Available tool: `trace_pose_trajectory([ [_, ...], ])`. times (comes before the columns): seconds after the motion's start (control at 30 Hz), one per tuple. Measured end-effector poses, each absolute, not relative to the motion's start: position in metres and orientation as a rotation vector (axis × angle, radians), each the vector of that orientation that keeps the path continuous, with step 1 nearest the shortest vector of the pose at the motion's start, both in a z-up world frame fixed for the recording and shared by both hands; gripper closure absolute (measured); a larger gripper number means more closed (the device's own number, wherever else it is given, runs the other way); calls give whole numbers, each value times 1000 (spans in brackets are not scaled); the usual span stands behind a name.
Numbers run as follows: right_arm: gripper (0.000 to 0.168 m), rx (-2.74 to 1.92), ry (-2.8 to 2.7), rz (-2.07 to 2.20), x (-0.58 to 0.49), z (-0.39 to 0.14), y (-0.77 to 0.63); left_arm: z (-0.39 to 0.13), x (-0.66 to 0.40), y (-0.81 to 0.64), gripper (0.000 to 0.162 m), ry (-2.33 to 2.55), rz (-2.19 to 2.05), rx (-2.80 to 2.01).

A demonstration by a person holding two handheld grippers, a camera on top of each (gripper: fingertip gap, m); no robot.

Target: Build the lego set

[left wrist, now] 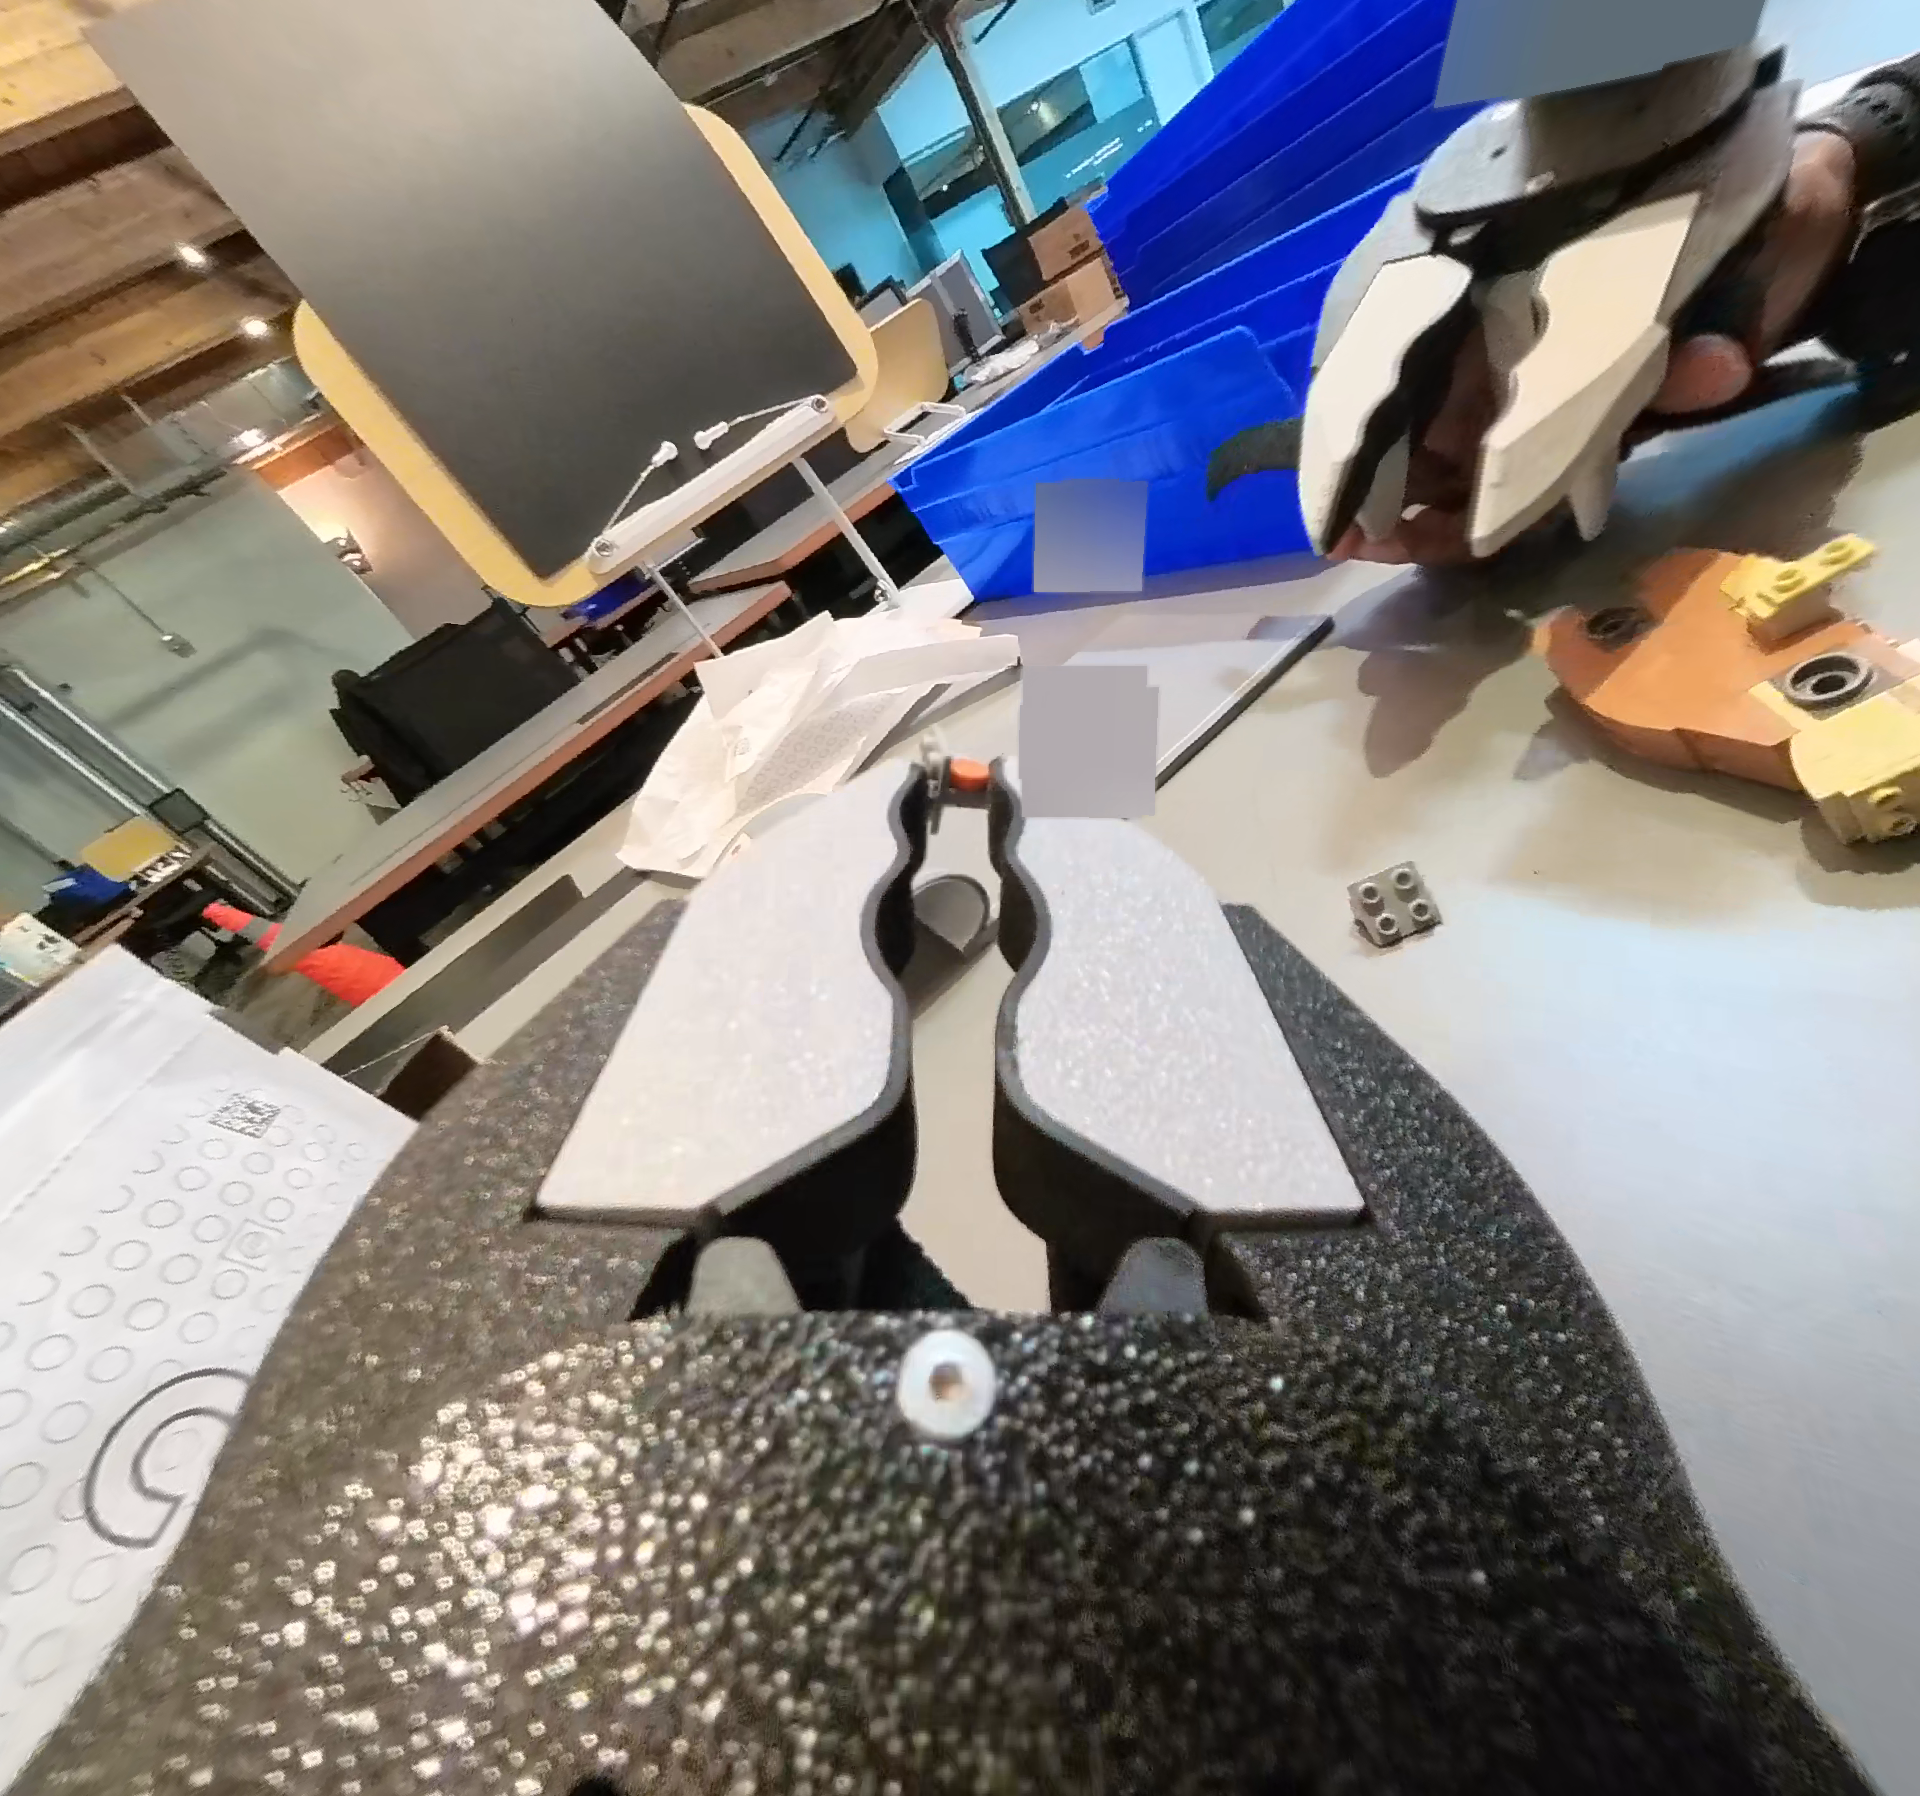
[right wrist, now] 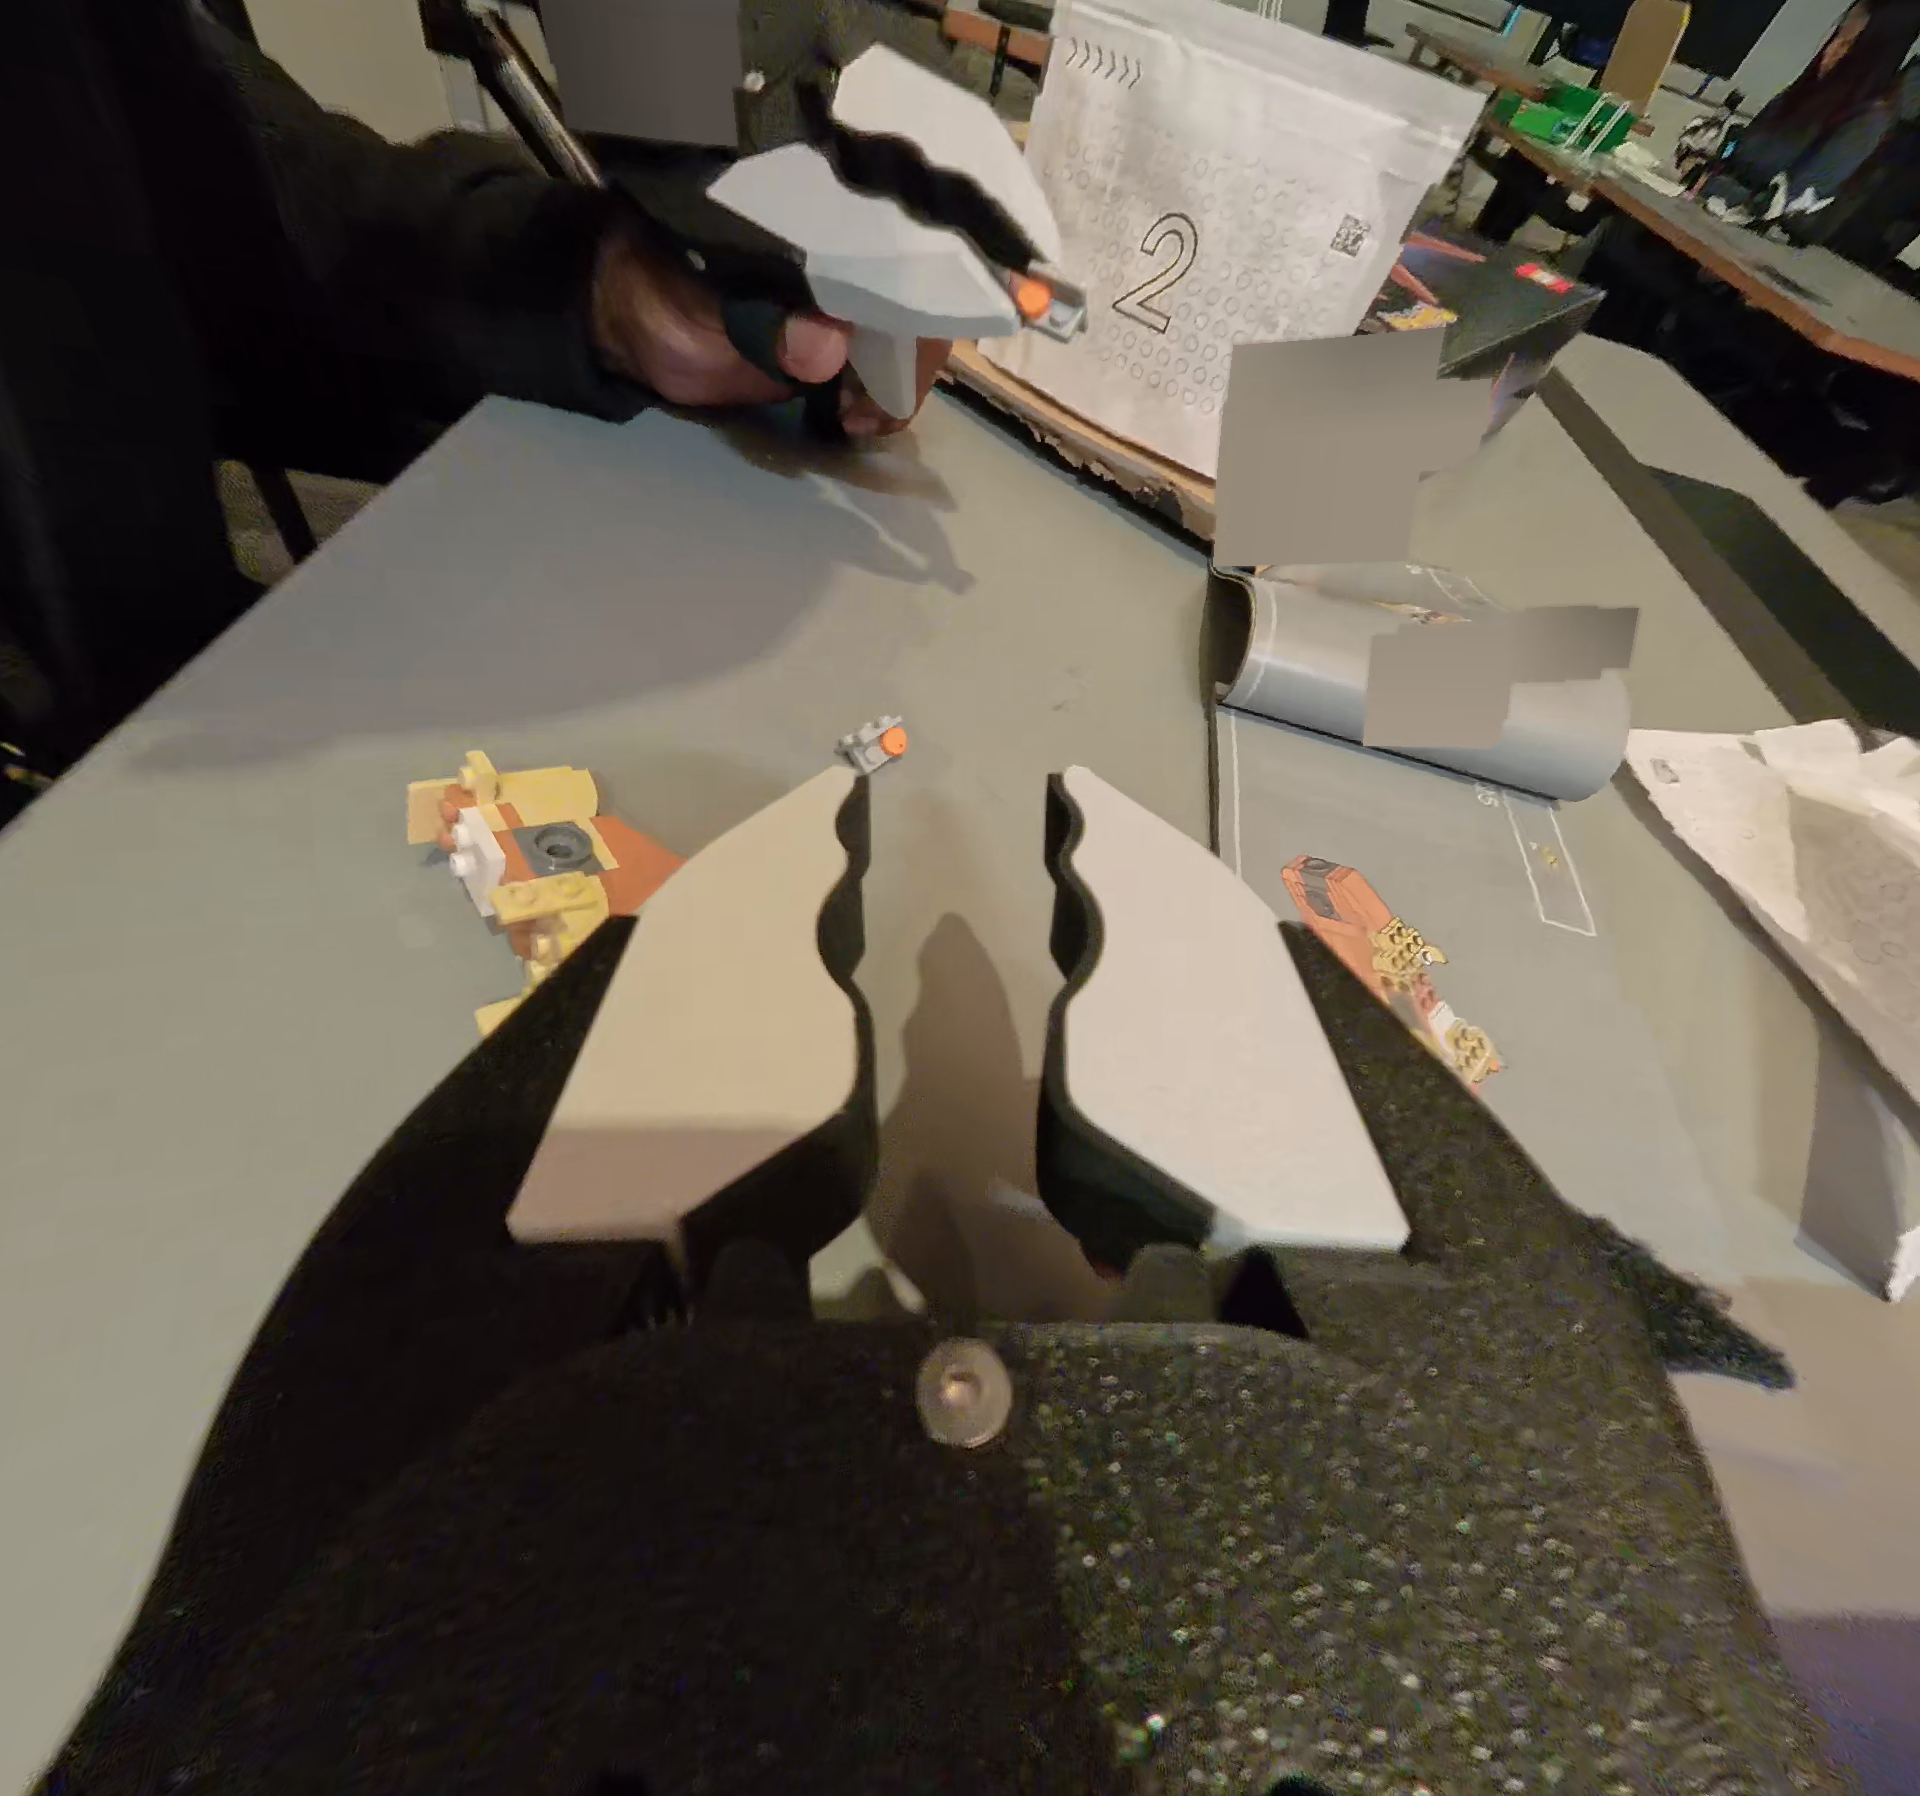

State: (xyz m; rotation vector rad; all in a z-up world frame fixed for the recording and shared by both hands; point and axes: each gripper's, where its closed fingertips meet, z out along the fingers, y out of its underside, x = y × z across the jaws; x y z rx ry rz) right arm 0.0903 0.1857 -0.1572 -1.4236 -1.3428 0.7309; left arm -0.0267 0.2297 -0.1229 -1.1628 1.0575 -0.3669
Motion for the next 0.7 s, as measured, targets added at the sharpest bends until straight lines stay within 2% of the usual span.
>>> trace_pose_trajectory([
  [0.27, 135, -1357, -1346, 547, 89, -159, 183, -116, -28, 218, 152, 1039, -348, -1114],
  [0.7, 133, -1298, -1437, 452, 103, -146, 164, -104, -2, 167, 152, 943, -583, -1123],
])
